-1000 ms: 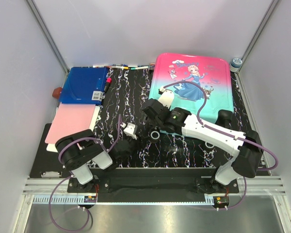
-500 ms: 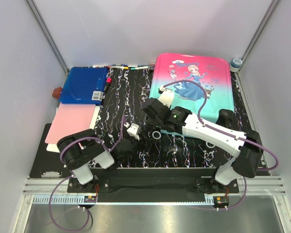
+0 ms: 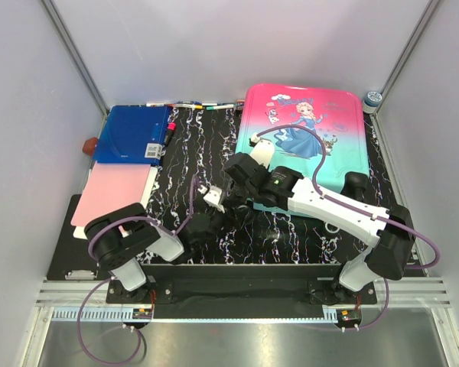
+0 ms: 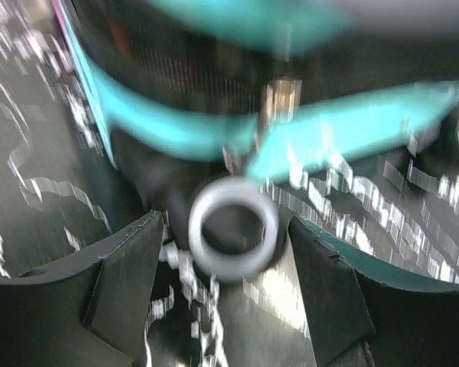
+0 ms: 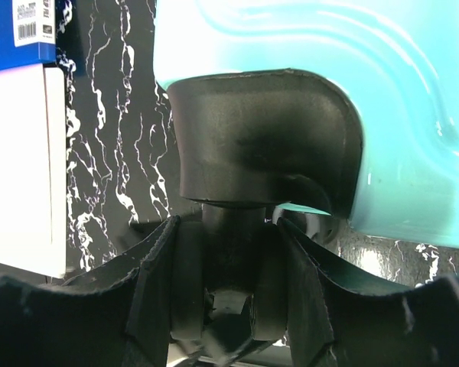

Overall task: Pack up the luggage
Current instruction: Zip the luggage at the corner of the board.

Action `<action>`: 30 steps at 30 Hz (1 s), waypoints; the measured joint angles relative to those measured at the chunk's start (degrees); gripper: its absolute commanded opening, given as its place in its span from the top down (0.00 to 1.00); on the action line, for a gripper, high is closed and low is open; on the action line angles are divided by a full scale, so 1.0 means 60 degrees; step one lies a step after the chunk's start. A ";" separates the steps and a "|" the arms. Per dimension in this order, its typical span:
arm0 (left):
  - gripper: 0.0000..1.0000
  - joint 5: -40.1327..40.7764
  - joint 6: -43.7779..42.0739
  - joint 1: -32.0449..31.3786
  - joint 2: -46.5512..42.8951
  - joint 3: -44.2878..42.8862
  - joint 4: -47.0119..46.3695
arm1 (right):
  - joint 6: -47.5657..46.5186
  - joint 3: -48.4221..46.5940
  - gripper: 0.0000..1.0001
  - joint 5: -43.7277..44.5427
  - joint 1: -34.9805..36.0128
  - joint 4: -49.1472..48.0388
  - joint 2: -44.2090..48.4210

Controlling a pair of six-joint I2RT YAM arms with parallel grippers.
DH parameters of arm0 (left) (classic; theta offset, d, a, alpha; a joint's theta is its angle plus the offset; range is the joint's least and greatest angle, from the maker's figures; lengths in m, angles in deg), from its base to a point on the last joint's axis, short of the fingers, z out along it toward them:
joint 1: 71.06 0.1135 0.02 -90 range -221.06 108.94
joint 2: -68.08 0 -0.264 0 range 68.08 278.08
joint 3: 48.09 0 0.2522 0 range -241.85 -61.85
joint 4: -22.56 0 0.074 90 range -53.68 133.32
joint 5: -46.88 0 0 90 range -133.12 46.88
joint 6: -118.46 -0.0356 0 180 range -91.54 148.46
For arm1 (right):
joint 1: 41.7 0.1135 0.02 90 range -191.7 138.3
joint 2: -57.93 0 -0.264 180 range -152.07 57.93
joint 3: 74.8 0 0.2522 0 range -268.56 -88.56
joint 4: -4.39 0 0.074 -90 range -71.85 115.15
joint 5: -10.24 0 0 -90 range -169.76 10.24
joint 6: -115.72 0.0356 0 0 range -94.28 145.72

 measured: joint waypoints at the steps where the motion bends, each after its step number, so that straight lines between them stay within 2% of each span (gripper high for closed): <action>1: 0.27 0.0109 -0.0029 0.0025 -0.0073 -0.0091 -0.0055 | -0.0004 0.0000 1.00 -0.0029 0.0000 0.0022 -0.0004; 9: 0.23 0.0703 -0.0342 0.0131 -0.0328 -0.0565 -0.0335 | -0.0058 -0.0047 1.00 -0.0062 0.0000 0.0091 -0.0029; 24: 0.25 0.0867 -0.0488 0.0124 0.0186 -0.0878 -0.0557 | -0.0229 -0.0047 1.00 -0.0011 -0.0062 0.0044 -0.0029; 30: 0.23 0.1020 -0.0477 0.0120 0.0463 -0.1126 -0.0597 | -0.0280 -0.0047 1.00 0.0069 -0.0153 0.0033 -0.0029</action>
